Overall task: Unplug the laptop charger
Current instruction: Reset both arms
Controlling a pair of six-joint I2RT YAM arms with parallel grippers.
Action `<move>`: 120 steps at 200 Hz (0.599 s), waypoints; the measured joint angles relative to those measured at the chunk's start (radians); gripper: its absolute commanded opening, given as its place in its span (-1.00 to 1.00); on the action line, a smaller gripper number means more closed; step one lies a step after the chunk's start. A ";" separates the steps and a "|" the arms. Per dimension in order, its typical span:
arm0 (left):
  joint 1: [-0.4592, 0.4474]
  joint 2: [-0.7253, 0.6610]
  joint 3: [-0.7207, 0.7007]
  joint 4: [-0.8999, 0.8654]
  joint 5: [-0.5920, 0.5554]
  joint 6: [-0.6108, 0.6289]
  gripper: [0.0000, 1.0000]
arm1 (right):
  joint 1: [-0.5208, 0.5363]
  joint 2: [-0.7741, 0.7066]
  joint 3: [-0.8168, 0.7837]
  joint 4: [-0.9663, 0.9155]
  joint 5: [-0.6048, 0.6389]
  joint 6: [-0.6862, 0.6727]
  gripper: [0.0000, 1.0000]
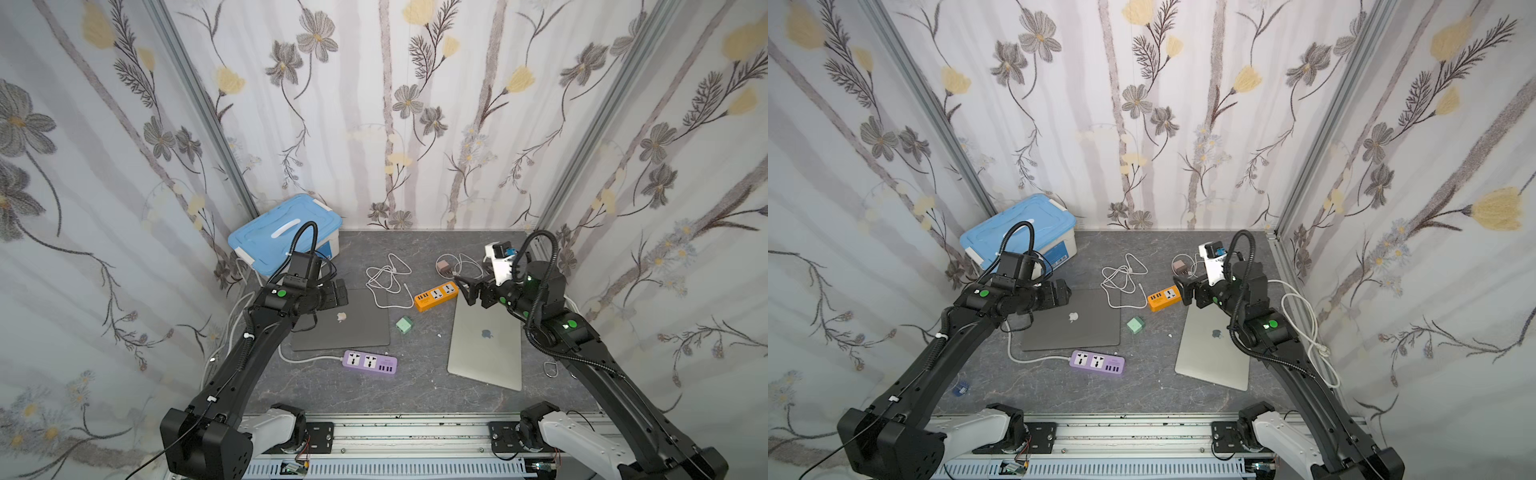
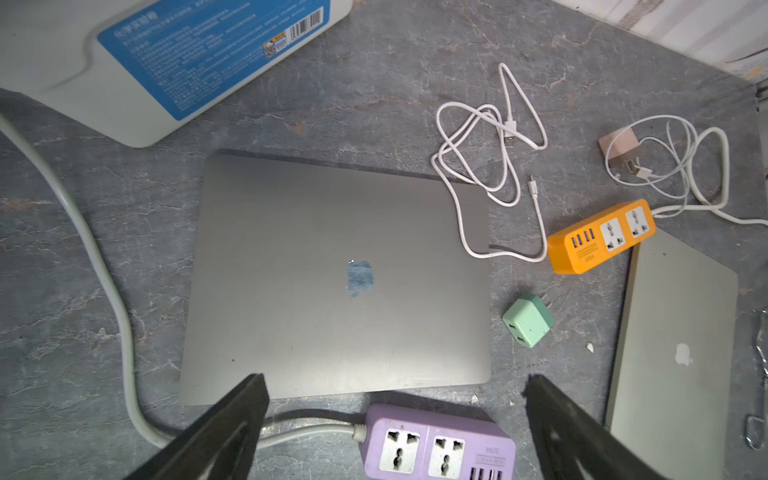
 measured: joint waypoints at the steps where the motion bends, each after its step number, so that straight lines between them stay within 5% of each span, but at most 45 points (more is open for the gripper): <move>1: 0.000 -0.001 -0.002 0.001 -0.002 0.000 1.00 | -0.011 -0.006 -0.003 -0.002 -0.004 0.002 1.00; 44: 0.004 -0.111 -0.148 0.089 -0.091 0.014 1.00 | -0.245 -0.152 -0.084 -0.084 -0.047 0.030 1.00; 120: 0.004 -0.359 -0.529 0.238 -0.269 -0.029 1.00 | -0.295 -0.190 -0.333 -0.086 0.045 0.154 1.00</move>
